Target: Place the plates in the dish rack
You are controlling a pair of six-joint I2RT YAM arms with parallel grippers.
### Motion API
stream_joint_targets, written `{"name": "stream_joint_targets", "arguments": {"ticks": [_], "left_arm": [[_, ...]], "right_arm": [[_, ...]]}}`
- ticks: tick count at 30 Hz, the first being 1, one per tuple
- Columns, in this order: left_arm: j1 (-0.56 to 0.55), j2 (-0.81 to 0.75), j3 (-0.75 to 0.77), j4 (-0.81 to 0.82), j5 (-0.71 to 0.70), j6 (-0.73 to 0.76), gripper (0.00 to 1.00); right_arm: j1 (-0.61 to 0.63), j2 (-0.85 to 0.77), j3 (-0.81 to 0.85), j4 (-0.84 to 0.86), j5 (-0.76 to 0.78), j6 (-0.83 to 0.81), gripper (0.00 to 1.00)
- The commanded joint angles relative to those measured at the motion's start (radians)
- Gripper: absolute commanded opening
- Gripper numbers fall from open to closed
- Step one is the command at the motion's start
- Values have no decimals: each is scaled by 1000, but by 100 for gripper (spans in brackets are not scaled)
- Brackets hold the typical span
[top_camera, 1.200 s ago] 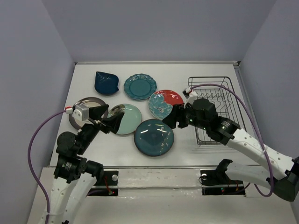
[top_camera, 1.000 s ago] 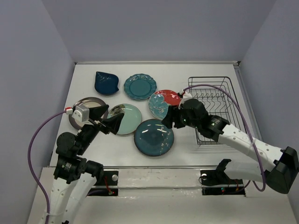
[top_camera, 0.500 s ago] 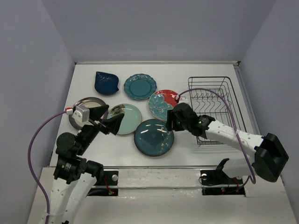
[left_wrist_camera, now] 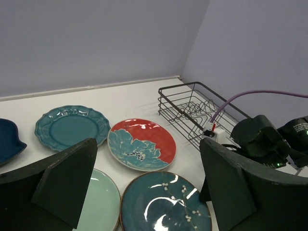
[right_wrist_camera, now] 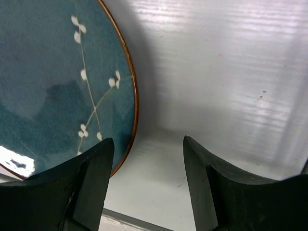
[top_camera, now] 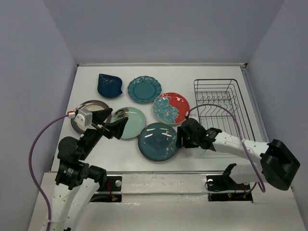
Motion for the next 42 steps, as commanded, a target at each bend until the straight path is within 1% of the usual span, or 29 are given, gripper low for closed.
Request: {"name": "stream_joint_targets", "arguments": {"ticks": [1, 3, 9, 10, 12, 17, 18, 21, 24, 26, 27, 30, 36, 42], "left_arm": [[4, -11, 19, 37, 24, 8, 99], [4, -12, 19, 36, 24, 7, 99], [3, -14, 19, 36, 27, 8, 99], [3, -15, 19, 36, 27, 8, 99], [3, -17, 19, 37, 27, 7, 99], [3, -14, 19, 41, 27, 7, 99], [3, -14, 19, 41, 25, 8, 99], [3, -12, 19, 41, 27, 7, 99], [1, -9, 19, 42, 28, 7, 99], [1, -8, 19, 44, 28, 7, 99], [1, -8, 17, 44, 30, 7, 99], [3, -6, 17, 44, 28, 7, 99], [1, 1, 17, 50, 28, 7, 99], [1, 0, 16, 50, 28, 5, 99]], "right_arm": [[15, 7, -43, 131, -93, 51, 65], [24, 33, -69, 203, -129, 80, 64], [24, 76, -158, 366, -157, 191, 60], [24, 87, -184, 436, -168, 207, 59], [24, 102, -225, 522, -168, 255, 59], [36, 125, -250, 575, -151, 327, 55], [36, 126, -258, 583, -137, 335, 52], [46, 123, -276, 604, -128, 378, 47], [46, 120, -304, 642, -102, 413, 33], [46, 113, -313, 646, -97, 421, 25], [46, 107, -315, 638, -88, 422, 17], [46, 56, -318, 607, -68, 421, 7], [55, -82, -269, 475, -39, 367, 7], [64, -290, -178, 290, -15, 295, 7]]}}
